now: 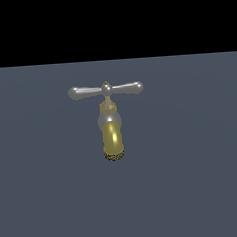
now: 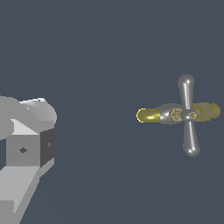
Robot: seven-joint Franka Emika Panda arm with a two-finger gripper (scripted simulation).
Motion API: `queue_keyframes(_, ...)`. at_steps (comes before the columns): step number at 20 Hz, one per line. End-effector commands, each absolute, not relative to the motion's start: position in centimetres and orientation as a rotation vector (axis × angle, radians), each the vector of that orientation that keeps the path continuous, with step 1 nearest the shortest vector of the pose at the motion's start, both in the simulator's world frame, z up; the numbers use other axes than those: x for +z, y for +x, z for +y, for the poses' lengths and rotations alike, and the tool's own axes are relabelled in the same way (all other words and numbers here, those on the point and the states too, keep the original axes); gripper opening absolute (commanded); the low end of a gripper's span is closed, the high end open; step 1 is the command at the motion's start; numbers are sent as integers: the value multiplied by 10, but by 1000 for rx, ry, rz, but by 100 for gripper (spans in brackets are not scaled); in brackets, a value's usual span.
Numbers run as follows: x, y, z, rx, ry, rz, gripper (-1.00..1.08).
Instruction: Turn on the faucet by rotating a designated handle.
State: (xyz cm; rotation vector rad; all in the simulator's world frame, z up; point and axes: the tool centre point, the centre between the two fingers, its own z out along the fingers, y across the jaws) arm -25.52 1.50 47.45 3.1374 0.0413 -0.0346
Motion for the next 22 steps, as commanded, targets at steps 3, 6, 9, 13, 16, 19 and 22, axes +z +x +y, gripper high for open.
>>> queue_keyframes(3, 475, -255, 16, -30, 3134, 45, -100)
queue_keyframes(6, 479, -254, 22, -5, 3118, 66, -100)
queue_keyframes(9, 482, -253, 28, 19, 3103, 84, -100)
queue_keyframes(13, 482, -253, 28, 20, 3102, 85, -100)
queue_keyframes(16, 482, -253, 29, 20, 3102, 84, -100)
queue_keyframes(19, 481, -250, 30, 19, 3108, 69, -100)
queue_keyframes(22, 480, -244, 31, 17, 3119, 39, -100)
